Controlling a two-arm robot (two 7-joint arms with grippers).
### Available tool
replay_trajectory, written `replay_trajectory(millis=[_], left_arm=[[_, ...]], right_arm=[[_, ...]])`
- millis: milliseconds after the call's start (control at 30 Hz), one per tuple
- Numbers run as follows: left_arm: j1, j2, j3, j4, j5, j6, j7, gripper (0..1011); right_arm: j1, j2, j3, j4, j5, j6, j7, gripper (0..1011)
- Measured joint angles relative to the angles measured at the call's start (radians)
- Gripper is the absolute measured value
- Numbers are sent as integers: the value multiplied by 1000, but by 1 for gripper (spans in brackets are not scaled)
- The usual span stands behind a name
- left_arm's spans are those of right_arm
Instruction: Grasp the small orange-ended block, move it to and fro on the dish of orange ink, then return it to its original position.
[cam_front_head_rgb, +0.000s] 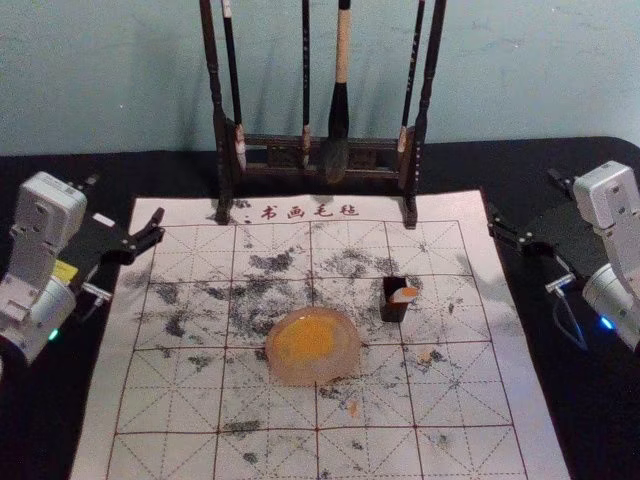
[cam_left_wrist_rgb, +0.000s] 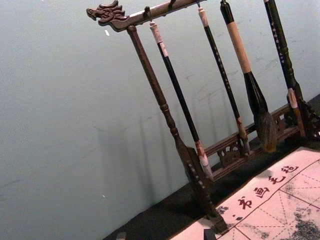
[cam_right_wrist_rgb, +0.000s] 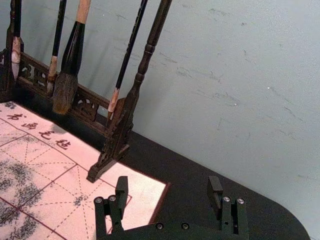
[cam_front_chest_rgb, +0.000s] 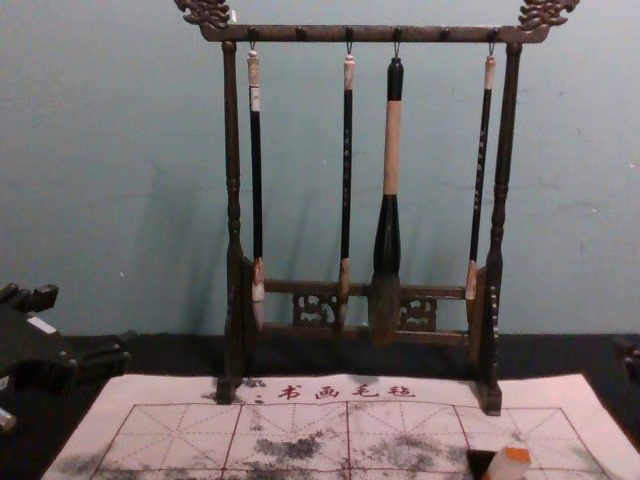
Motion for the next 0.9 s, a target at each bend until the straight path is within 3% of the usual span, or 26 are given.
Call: replay_trajectory(millis=[900], left_arm=[[0,0,0,0,0,0,0,1001]], right_arm=[[0,0,0,0,0,0,0,1000]])
